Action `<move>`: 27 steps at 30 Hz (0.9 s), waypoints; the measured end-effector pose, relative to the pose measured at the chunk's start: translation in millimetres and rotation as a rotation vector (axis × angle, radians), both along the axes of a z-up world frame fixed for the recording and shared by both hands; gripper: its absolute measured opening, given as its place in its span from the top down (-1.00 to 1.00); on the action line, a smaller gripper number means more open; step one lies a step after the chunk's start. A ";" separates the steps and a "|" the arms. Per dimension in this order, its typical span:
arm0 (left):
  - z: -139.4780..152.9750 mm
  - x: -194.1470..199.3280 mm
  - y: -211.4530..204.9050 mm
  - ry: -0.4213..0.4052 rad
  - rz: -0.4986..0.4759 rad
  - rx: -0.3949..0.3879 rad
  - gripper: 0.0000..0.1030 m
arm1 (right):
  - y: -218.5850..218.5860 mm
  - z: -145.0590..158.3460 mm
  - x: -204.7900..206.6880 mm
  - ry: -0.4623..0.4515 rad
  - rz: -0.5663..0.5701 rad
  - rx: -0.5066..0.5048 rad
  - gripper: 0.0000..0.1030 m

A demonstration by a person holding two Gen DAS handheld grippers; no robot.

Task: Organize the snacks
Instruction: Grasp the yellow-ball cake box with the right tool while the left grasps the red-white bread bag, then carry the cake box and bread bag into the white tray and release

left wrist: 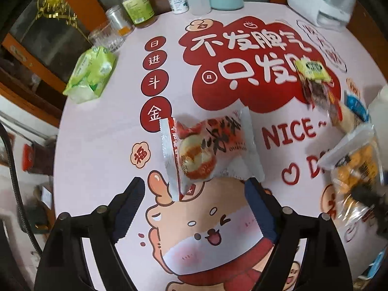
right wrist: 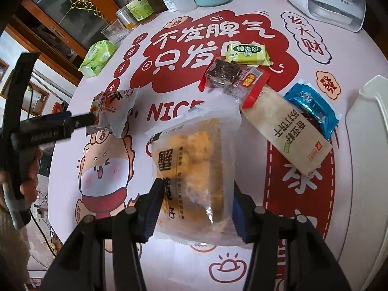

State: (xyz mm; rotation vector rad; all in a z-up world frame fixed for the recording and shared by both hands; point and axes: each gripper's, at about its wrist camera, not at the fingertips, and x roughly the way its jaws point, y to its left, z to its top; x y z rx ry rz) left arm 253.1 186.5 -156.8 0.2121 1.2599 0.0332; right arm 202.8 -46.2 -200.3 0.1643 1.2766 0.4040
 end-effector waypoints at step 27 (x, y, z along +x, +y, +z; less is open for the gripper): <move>-75.8 65.9 13.3 0.095 0.143 -0.187 0.09 | 10.9 -15.1 13.6 0.029 -0.009 0.020 0.05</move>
